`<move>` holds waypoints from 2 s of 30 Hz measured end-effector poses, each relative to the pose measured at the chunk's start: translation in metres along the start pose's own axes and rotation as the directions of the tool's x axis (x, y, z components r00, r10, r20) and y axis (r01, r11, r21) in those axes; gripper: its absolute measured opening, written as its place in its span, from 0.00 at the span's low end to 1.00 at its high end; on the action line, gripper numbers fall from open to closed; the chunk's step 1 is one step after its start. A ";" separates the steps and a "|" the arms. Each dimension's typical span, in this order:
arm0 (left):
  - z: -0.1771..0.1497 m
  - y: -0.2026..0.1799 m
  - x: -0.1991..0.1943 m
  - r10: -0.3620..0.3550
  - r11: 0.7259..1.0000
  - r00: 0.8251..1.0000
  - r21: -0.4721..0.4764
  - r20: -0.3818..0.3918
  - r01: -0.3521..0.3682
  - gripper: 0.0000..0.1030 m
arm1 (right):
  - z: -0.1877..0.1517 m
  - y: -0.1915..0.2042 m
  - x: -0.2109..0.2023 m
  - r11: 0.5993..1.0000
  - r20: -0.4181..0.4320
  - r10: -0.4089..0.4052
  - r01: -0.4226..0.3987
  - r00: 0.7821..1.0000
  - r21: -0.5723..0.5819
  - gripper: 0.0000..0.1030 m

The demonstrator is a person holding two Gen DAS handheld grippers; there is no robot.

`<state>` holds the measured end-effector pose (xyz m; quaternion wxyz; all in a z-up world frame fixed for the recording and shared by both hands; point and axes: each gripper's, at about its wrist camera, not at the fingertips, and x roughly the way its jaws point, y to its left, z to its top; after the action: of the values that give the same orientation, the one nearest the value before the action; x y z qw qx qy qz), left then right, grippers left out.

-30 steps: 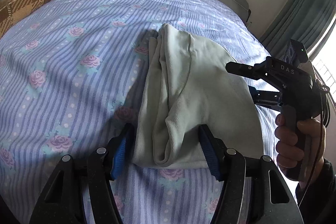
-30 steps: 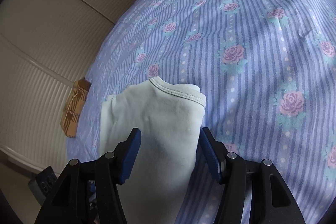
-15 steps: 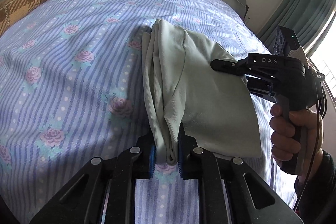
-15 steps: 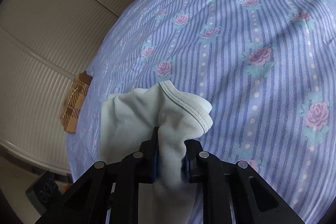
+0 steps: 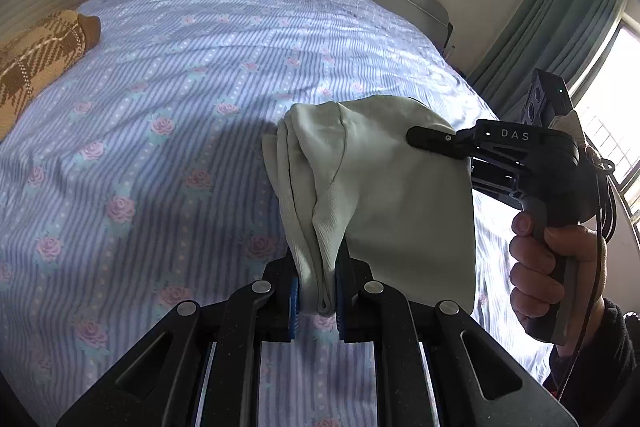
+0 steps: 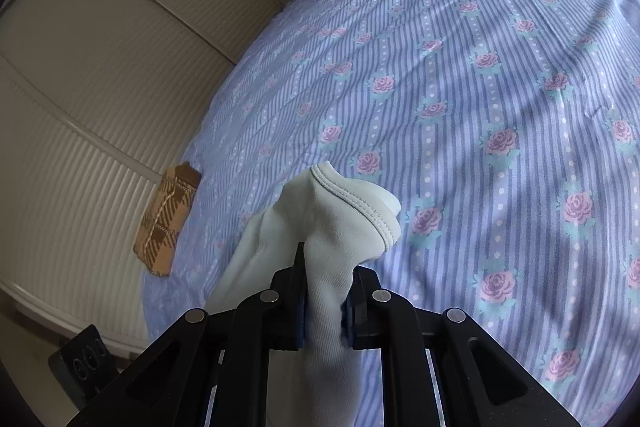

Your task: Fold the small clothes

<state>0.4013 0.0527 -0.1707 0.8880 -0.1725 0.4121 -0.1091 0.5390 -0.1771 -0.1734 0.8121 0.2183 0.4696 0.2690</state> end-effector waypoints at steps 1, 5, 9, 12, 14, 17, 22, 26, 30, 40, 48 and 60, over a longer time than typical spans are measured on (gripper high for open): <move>0.003 0.005 -0.008 -0.007 1.000 1.000 -0.006 0.005 0.007 0.14 | 0.001 0.009 -0.001 1.000 0.006 0.001 -0.001 1.000 -0.005 0.14; 0.022 0.031 -0.040 -0.018 1.000 0.999 -0.019 0.032 0.019 0.14 | 0.007 0.050 0.000 0.999 0.018 0.024 -0.023 1.000 -0.029 0.14; 0.048 0.069 -0.071 -0.007 1.000 0.999 -0.019 0.051 0.008 0.14 | 0.017 0.102 0.017 0.997 0.010 0.034 -0.033 0.999 -0.073 0.14; 0.074 0.108 -0.097 0.016 1.000 0.996 -0.025 0.082 -0.014 0.14 | 0.029 0.147 0.040 0.993 -0.002 0.055 -0.055 0.999 -0.100 0.14; 0.096 0.136 -0.116 0.031 0.999 0.994 -0.027 0.103 -0.028 0.14 | 0.039 0.180 0.056 0.989 -0.008 0.078 -0.079 0.997 -0.121 0.14; 0.140 0.184 -0.145 0.053 0.998 0.989 -0.036 0.139 -0.048 0.14 | 0.061 0.236 0.088 0.981 -0.015 0.106 -0.107 0.994 -0.163 0.14; 0.209 0.261 -0.203 0.121 0.992 0.970 -0.050 0.211 -0.113 0.14 | 0.100 0.333 0.143 0.957 0.006 0.199 -0.193 0.980 -0.216 0.14; 0.229 0.320 -0.202 0.160 0.986 0.974 -0.071 0.162 -0.150 0.15 | 0.115 0.383 0.197 0.950 -0.005 0.238 -0.233 0.971 -0.207 0.14; 0.204 0.371 -0.163 0.167 0.979 0.984 -0.131 0.055 -0.158 0.15 | 0.099 0.378 0.267 0.971 -0.105 0.174 -0.188 0.979 -0.147 0.14; 0.144 0.391 -0.132 0.122 0.976 0.993 -0.183 0.008 -0.118 0.16 | 0.049 0.318 0.314 0.992 -0.230 0.094 -0.112 0.969 -0.064 0.16; 0.141 0.378 -0.157 0.127 0.978 0.989 -0.178 0.070 -0.113 0.57 | 0.019 0.331 0.282 0.972 -0.170 0.020 -0.059 0.985 -0.228 0.50; 0.142 0.392 -0.152 0.131 0.961 0.991 -0.251 0.038 -0.118 0.14 | -0.049 0.347 0.263 0.943 -0.239 0.110 -0.177 0.965 -0.282 0.14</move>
<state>0.4340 0.4936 -0.1354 0.8754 -0.2587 0.4084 0.0040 0.5242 0.2604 -0.1549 0.7569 0.0945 0.4929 0.4186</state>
